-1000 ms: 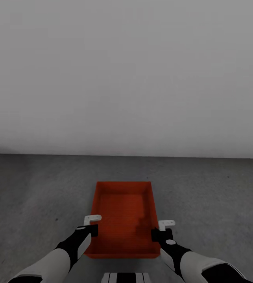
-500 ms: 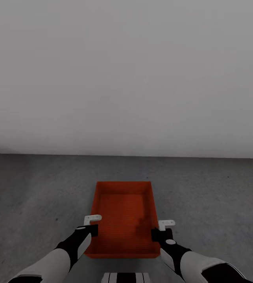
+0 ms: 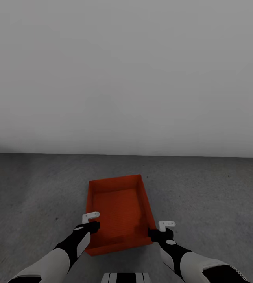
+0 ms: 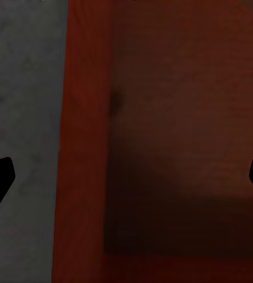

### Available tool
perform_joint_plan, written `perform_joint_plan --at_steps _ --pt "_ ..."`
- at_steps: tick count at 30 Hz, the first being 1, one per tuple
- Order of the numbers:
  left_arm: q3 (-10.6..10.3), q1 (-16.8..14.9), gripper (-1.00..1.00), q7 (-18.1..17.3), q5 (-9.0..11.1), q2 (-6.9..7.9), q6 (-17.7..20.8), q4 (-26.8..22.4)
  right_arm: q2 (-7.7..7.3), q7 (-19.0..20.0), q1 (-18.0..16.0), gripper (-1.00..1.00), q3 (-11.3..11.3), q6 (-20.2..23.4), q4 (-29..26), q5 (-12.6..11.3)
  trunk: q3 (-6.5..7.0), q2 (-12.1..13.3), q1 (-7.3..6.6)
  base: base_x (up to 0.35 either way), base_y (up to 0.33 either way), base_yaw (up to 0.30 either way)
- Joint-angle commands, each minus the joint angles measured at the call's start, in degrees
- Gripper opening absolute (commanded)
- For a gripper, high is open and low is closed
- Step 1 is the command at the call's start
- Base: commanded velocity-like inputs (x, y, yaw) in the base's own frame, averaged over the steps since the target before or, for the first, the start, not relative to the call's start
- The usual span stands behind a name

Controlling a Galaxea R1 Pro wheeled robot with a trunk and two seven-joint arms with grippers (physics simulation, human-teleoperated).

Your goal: Move the two storage containers from the living room to the garage. In the garage, place one container on the floor and stack the other container on top of it (either order is fine).

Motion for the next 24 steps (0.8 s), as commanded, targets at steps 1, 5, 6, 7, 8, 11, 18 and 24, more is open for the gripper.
perform_joint_plan --at_steps 1,5,6,7,8,11,18,24 --pt "0.20 0.01 1.00 0.11 0.39 -0.04 0.26 -0.14 0.03 -0.09 -0.07 1.00 0.50 -0.34 0.18 -0.60 -0.04 -0.02 -0.01 0.000 0.000 0.000" --pt "0.24 0.01 1.00 0.09 0.42 0.00 0.13 -0.23 0.02 -0.09 -0.07 1.00 0.50 -0.39 0.17 -0.63 -0.04 -0.02 -0.01 0.000 0.000 0.000" --pt "0.24 0.01 1.00 0.09 0.42 -0.01 0.12 -0.25 0.02 -0.09 -0.07 1.00 0.50 -0.40 0.17 -0.63 -0.04 -0.02 -0.01 0.000 0.000 0.000" --pt "0.25 0.01 1.00 0.09 0.42 -0.02 0.11 -0.26 0.02 -0.09 -0.07 1.00 0.50 -0.40 0.17 -0.63 -0.04 -0.02 -0.01 0.000 0.000 0.000" --pt "0.25 0.01 1.00 0.09 0.44 -0.04 0.09 -0.32 0.02 -0.09 -0.07 1.00 0.50 -0.38 0.17 -0.64 -0.04 -0.02 -0.01 0.000 0.000 0.000" --pt "0.31 0.01 1.00 0.09 0.47 -0.06 0.07 -0.37 0.02 -0.09 -0.07 1.00 0.50 -0.38 0.17 -0.77 -0.04 -0.02 -0.01 0.000 0.000 0.000" --pt "0.34 0.01 1.00 0.15 0.51 -0.13 0.00 -0.47 0.02 -0.09 -0.07 1.00 0.50 -0.37 0.18 -1.07 -0.04 -0.02 -0.01 0.000 0.000 0.000" --pt "0.36 0.01 1.00 0.21 0.55 -0.15 -0.02 -0.49 0.02 -0.09 -0.07 1.00 0.50 -0.38 0.16 -1.15 -0.04 -0.02 -0.01 0.000 0.000 0.000"
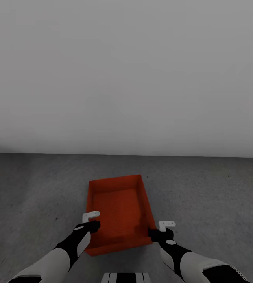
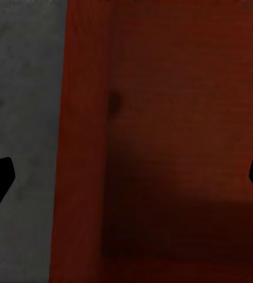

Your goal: Move the two storage containers from the living room to the garage. In the garage, place one container on the floor and stack the other container on top of it (either order is fine).

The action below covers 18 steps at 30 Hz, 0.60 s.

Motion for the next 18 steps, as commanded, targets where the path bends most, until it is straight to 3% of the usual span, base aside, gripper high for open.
perform_joint_plan --at_steps 1,18 --pt "0.22 0.01 1.00 0.12 0.36 -0.04 0.29 -0.13 0.03 -0.09 -0.07 1.00 0.49 -0.33 0.18 -0.59 -0.04 -0.02 -0.01 0.000 0.000 0.000" --pt "0.20 0.01 1.00 0.15 0.33 -0.04 0.28 0.21 0.09 -0.09 -0.07 1.00 0.49 -0.29 0.19 -0.68 2.83 6.40 -3.52 0.000 0.000 0.000"
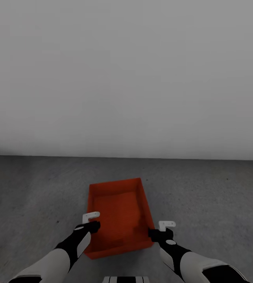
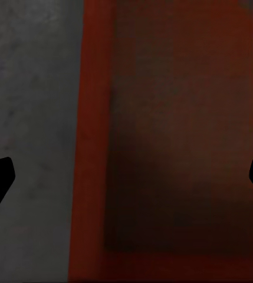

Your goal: Move the two storage containers from the living room to the garage. In the garage, place one container on the floor and stack the other container on top of it (either order is fine).

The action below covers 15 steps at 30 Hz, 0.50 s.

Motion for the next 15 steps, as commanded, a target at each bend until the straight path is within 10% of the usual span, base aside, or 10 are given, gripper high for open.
perform_joint_plan --at_steps 1,15 --pt "0.22 0.01 1.00 0.11 0.37 -0.03 0.29 -0.13 0.02 -0.09 -0.07 1.00 0.49 -0.34 0.18 -0.60 0.14 0.40 -0.23 0.000 0.000 0.000" --pt "0.22 0.00 1.00 0.12 0.37 -0.02 0.29 -0.12 0.04 -0.09 -0.07 1.00 0.49 -0.33 0.18 -0.60 2.66 6.01 -3.31 0.000 0.000 0.000"
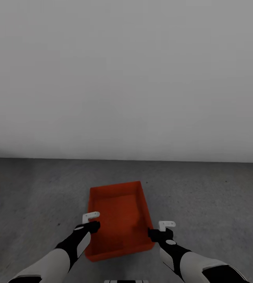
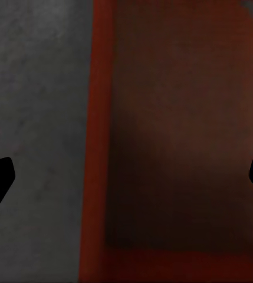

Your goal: Move the two storage containers from the living room to the garage. In the garage, place one container on the floor and stack the other container on top of it (either order is fine).

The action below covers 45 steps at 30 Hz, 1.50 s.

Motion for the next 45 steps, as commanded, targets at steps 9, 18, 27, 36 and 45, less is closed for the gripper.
perform_joint_plan --at_steps 9,18,27,36,45 --pt "0.22 0.01 1.00 0.11 0.37 0.03 0.29 -0.13 0.00 -0.09 -0.07 1.00 0.49 -0.34 0.17 -0.53 1.58 3.61 -1.99 0.000 0.000 0.000" --pt "0.23 0.01 1.00 0.11 0.37 0.04 0.22 -0.13 -0.02 -0.09 -0.07 1.00 0.49 -0.34 0.18 -0.52 3.19 7.22 -3.97 0.000 0.000 0.000" --pt "0.24 0.01 1.00 0.11 0.39 0.07 0.20 -0.13 0.02 -0.09 -0.07 1.00 0.49 -0.34 0.18 -0.52 4.81 10.83 -5.94 0.000 0.000 0.000" --pt "0.22 0.01 1.00 0.11 0.37 0.04 0.20 -0.13 0.00 -0.09 -0.07 1.00 0.49 -0.34 0.18 -0.52 6.43 14.44 -7.92 0.000 0.000 0.000" --pt "0.23 0.01 1.00 0.11 0.37 0.04 0.20 -0.21 -0.02 -0.09 -0.07 1.00 0.49 -0.34 0.17 -0.52 8.04 18.05 -9.90 0.000 0.000 0.000"
